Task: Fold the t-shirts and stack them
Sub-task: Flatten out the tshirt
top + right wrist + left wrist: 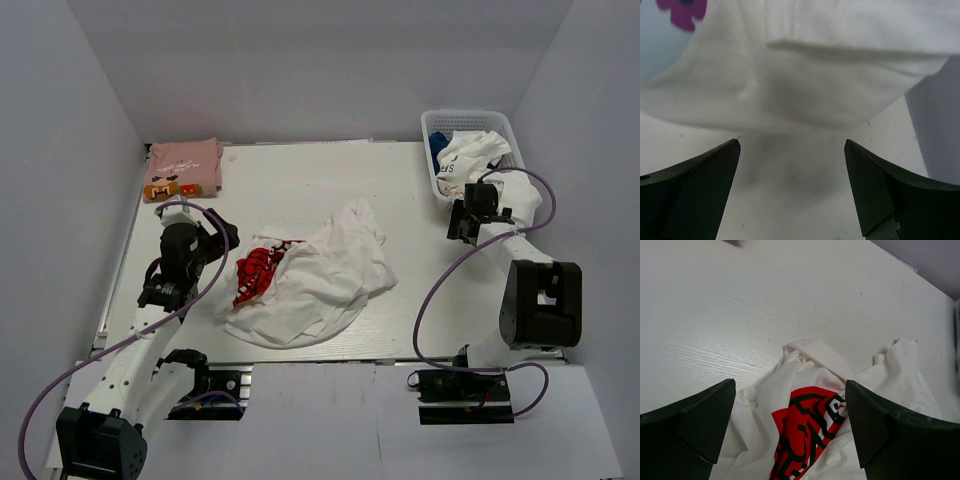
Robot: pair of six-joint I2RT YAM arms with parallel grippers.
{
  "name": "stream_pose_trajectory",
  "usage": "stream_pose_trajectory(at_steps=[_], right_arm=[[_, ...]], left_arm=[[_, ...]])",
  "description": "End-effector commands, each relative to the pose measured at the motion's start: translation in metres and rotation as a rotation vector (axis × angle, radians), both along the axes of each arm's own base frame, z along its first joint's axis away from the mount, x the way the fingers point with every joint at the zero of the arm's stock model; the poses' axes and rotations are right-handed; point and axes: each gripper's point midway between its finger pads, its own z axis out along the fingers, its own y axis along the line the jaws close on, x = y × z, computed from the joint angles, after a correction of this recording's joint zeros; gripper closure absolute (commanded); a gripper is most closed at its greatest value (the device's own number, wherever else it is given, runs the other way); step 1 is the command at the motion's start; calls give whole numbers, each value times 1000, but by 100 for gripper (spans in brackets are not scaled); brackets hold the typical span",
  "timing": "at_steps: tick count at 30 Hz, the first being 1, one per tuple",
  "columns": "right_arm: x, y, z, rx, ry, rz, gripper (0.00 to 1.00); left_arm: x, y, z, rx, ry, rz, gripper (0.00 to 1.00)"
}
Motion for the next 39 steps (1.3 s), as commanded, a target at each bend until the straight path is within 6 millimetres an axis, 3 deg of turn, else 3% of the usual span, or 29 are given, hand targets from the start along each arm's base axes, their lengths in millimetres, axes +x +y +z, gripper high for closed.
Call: stream_pose_trajectory(at_steps=[1, 4, 6, 7, 8, 9, 10, 12, 13, 14, 15, 16, 18, 21, 22, 23, 24, 26, 27, 28, 29, 30, 31, 32, 35, 37, 39], right_arm=[[48, -24, 22, -122, -142, 8, 10], [60, -40, 20, -181, -178, -53, 12], [64, -48, 20, -191, -215, -82, 30], [65, -48, 19, -178, -222, -81, 45], [67, -45, 20, -159, -237, -70, 76], [65, -45, 30, -151, -256, -70, 93], [64, -42, 34, -140, -262, -66, 100], [60, -36, 60, -118, -306, -43, 100], [55, -34, 62, -113, -295, -32, 100], [55, -32, 82, -94, -345, -41, 100], [52, -32, 88, -82, -354, -49, 100], [47, -32, 112, -76, -415, -66, 100], [52, -27, 131, -42, -480, -57, 100], [78, -17, 190, -18, -607, 13, 100], [91, -18, 181, -27, -578, 22, 100], [99, -18, 185, -30, -583, 28, 100], [121, -19, 212, -37, -634, 31, 100], [152, -22, 179, -48, -551, 47, 100], [171, -22, 225, -60, -643, 64, 100], [182, -20, 225, -57, -645, 78, 100], [209, -17, 206, -42, -619, 100, 100], [214, -17, 195, -31, -581, 98, 100], [225, -17, 203, -20, -603, 89, 100], [243, -19, 170, 4, -554, 66, 100], [248, -5, 121, 108, -432, 80, 100], [230, 11, 96, 180, -336, 103, 100], [220, 27, 159, 200, -485, 160, 75]], left_arm=[[-2, -2, 9, 1, -23, -12, 0], [-2, 2, 12, 7, -34, 8, 0], [-4, 3, 12, 7, -34, 8, 0], [-4, 3, 12, 7, -34, 8, 0], [-4, 3, 12, 7, -34, 8, 0], [-4, 3, 12, 7, -34, 8, 0], [-4, 3, 12, 7, -34, 8, 0], [-5, 4, 10, 12, -26, 16, 0], [-5, 4, 10, 12, -26, 16, 0], [-5, 4, 10, 12, -26, 16, 0], [-5, 4, 10, 12, -26, 16, 0], [-5, 4, 10, 12, -26, 16, 0], [-3, 4, 11, 9, -39, 16, 0], [-2, 4, 8, 11, -30, 16, 0], [-1, 4, 5, 13, -20, 16, 0], [-1, 4, 5, 13, -20, 16, 0], [0, 4, 7, 11, -29, 16, 0], [0, 3, 4, 14, -18, 16, 0], [1, 6, 4, 18, -19, 27, 0], [2, 7, 6, 30, -28, 32, 0], [3, 7, 3, 32, -19, 32, 0], [3, 7, 3, 32, -19, 32, 0], [3, 9, 3, 44, -20, 38, 0], [3, 9, 3, 44, -20, 38, 0], [2, 14, 0, 59, 3, 60, 0], [2, 16, 0, 63, 2, 70, 0], [3, 15, 2, 52, -7, 74, 0]])
